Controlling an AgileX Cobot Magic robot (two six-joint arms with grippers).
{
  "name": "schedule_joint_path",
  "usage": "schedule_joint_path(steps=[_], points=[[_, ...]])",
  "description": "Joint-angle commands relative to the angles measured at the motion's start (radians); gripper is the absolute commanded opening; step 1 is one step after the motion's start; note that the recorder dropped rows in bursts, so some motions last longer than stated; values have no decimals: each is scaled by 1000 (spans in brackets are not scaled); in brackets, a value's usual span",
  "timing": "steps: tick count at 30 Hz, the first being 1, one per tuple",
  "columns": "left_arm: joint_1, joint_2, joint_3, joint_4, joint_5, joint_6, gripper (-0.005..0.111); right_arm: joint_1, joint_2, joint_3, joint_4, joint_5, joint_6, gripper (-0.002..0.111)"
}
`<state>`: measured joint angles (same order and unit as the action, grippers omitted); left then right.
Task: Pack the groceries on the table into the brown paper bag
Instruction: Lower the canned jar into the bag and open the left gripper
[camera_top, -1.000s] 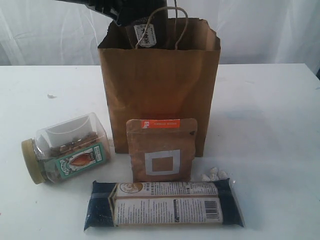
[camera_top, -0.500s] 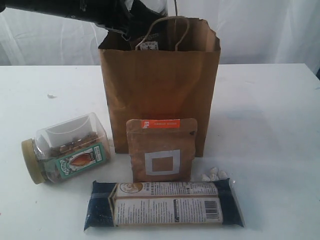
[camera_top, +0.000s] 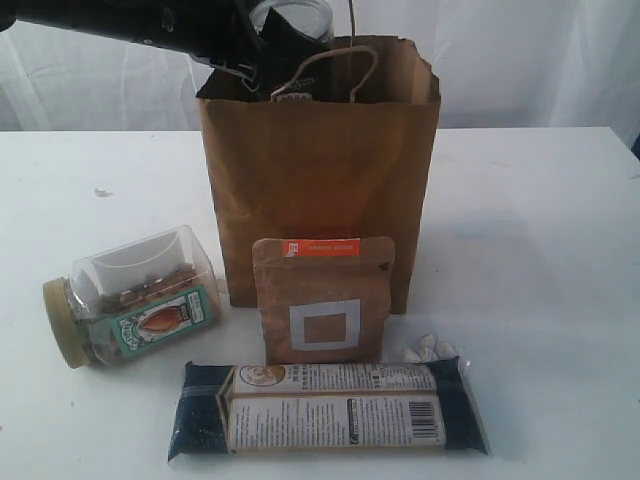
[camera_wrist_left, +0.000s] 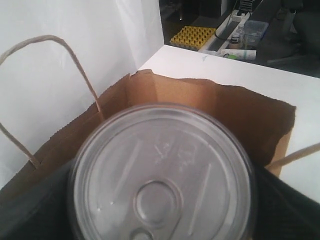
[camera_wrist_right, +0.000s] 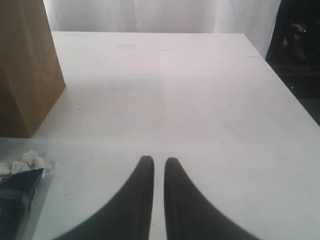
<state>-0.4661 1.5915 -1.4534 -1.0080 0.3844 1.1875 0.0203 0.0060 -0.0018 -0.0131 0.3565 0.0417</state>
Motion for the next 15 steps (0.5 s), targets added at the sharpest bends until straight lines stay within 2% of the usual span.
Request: schedule_joint_path(steps=[1, 15], points=[[-4, -13, -13, -36, 8, -6, 62, 3, -6, 2, -2, -6, 0, 8], [-4, -13, -13, -36, 9, -6, 62, 3, -6, 2, 7, -6, 0, 8]])
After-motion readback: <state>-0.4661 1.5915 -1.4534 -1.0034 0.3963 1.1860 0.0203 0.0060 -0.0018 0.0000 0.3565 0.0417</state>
